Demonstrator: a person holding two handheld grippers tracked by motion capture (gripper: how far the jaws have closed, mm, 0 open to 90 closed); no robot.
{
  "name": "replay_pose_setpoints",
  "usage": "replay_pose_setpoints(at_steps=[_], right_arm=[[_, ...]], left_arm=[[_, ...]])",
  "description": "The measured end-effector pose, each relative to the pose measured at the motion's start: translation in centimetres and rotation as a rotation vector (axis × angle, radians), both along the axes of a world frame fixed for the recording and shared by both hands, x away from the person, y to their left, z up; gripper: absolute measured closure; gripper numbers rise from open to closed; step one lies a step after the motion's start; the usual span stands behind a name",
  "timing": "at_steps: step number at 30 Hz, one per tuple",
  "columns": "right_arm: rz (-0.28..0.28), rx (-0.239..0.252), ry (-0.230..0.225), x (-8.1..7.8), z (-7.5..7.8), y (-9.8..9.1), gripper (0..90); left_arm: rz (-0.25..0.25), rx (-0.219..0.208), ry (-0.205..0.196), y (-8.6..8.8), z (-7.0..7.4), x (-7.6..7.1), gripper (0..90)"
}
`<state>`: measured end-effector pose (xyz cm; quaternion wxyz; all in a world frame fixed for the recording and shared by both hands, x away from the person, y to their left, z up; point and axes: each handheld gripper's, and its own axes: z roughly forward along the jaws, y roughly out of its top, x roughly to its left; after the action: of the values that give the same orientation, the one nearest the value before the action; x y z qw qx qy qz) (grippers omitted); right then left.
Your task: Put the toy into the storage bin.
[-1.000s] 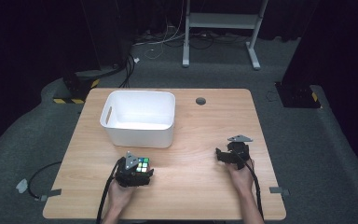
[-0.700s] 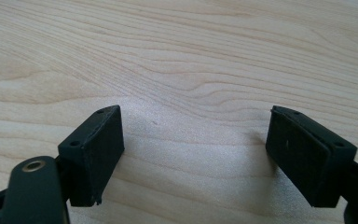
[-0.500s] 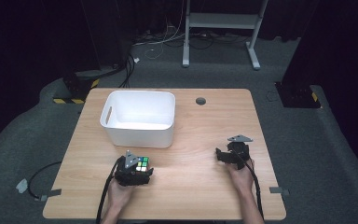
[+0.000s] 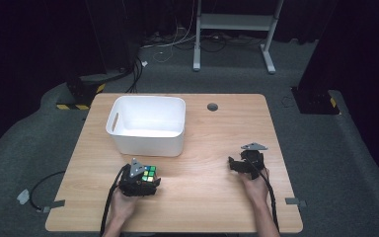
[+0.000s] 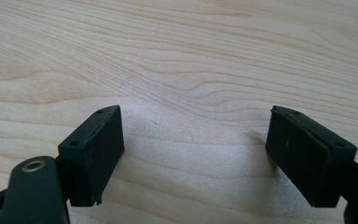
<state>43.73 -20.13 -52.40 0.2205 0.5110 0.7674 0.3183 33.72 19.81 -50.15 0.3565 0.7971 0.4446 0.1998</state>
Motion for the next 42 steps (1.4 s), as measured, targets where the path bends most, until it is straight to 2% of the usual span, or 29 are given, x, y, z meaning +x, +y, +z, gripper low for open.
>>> replay_pose_setpoints(at_steps=[6,11,25,36,42], right_arm=[[-0.001,0.001,0.001,0.0,0.0,0.0,19.2],[0.000,0.000,0.000,0.0,0.0,0.0,19.2],[-0.001,0.001,0.001,0.0,0.0,0.0,19.2],[-0.001,0.001,0.001,0.0,0.0,0.0,19.2],[0.001,0.000,0.000,0.0,0.0,0.0,19.2]], left_arm=[[-0.012,-0.020,0.012,0.2,0.7,0.2,16.8],[-0.025,-0.016,0.019,0.1,0.9,0.2,16.8],[-0.023,-0.024,-0.003,0.6,2.8,0.1,16.9],[-0.030,-0.047,0.008,0.7,3.1,0.1,16.9],[-0.032,-0.039,0.019,0.9,3.7,-0.1,17.2]])
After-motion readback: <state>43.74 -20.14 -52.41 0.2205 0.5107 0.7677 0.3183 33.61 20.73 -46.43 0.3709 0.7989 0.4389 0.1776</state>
